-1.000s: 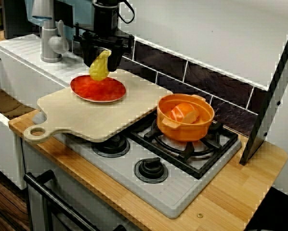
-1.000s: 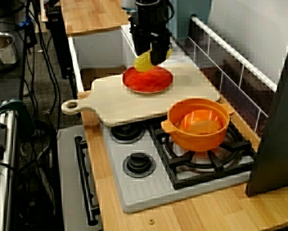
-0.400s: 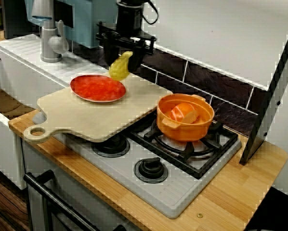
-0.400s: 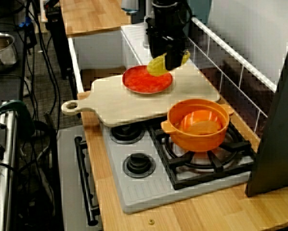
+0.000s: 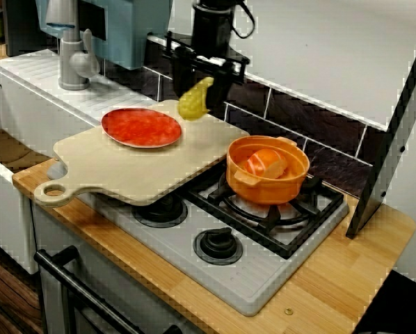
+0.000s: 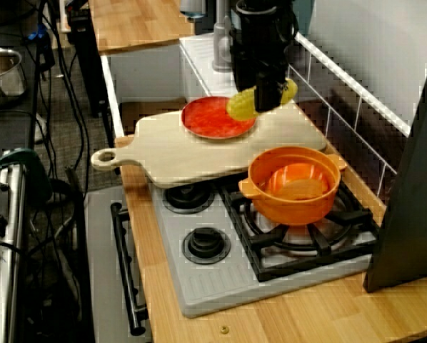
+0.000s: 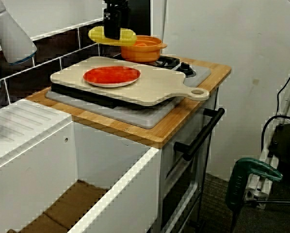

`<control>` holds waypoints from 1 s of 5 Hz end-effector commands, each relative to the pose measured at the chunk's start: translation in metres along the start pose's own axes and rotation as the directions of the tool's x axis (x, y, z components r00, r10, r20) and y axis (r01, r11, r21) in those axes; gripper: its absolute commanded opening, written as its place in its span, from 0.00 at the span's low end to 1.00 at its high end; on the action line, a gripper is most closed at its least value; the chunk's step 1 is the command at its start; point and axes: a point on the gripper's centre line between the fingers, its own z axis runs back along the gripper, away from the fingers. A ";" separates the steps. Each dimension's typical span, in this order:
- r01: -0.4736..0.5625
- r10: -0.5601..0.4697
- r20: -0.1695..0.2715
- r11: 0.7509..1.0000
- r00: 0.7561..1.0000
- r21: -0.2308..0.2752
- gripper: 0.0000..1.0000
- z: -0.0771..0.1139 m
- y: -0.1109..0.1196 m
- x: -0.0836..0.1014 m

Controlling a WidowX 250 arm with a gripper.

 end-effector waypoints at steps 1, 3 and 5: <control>0.076 -0.076 0.065 0.997 0.995 -0.005 0.00 0.028 -0.023 -0.018; 0.130 -0.129 0.063 0.991 0.990 -0.009 0.00 0.038 -0.051 -0.028; 0.154 -0.153 0.059 0.988 0.986 -0.014 0.00 0.041 -0.070 -0.030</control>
